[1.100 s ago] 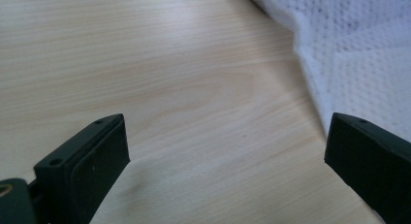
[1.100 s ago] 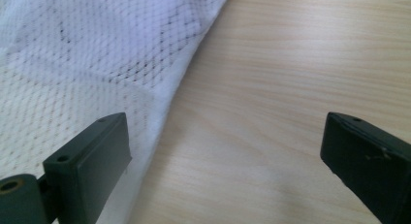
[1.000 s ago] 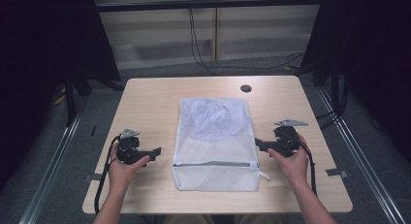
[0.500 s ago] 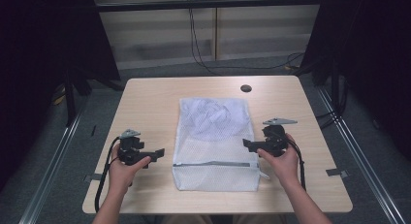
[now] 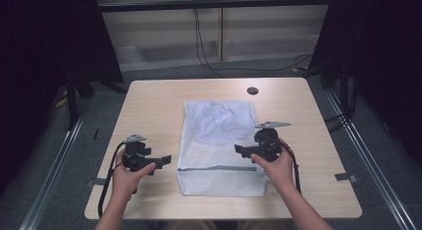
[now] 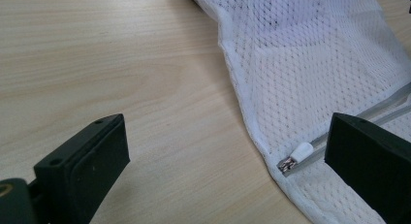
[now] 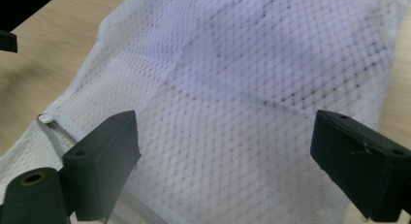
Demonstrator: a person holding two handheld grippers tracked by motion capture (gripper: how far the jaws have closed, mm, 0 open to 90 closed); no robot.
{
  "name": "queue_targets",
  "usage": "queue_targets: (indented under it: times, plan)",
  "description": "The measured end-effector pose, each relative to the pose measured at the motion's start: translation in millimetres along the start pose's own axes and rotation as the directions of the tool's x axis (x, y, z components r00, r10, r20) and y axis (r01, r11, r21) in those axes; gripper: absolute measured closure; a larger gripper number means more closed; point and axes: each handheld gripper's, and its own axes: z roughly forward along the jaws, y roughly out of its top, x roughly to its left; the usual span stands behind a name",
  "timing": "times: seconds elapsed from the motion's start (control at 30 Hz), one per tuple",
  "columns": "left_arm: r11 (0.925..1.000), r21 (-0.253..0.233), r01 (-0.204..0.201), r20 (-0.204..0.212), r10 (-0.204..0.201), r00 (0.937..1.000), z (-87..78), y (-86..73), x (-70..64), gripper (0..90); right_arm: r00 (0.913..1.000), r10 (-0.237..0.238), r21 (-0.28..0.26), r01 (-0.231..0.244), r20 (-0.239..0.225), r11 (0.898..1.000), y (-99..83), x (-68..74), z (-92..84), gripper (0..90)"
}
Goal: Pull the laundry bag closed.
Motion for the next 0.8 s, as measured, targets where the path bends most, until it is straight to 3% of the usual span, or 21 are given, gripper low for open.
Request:
queue_targets:
  times: [0.43, 0.8]
  plan:
    - [0.9999, 0.013, 0.002, 0.024, -0.002, 0.9997, -2.0, -1.4, -2.3, 1.7, 0.9969, 0.003, 0.037, -0.001, -0.078, 0.999, 5.1, 28.2, 20.1, 15.2]
    - [0.9999, 0.011, -0.003, 0.041, 0.002, 0.9992, -3.6, -1.1, -2.9, 1.7, 0.9936, -0.018, 0.065, 0.026, -0.111, 0.998, 6.4, 55.0, 39.7, 22.1]
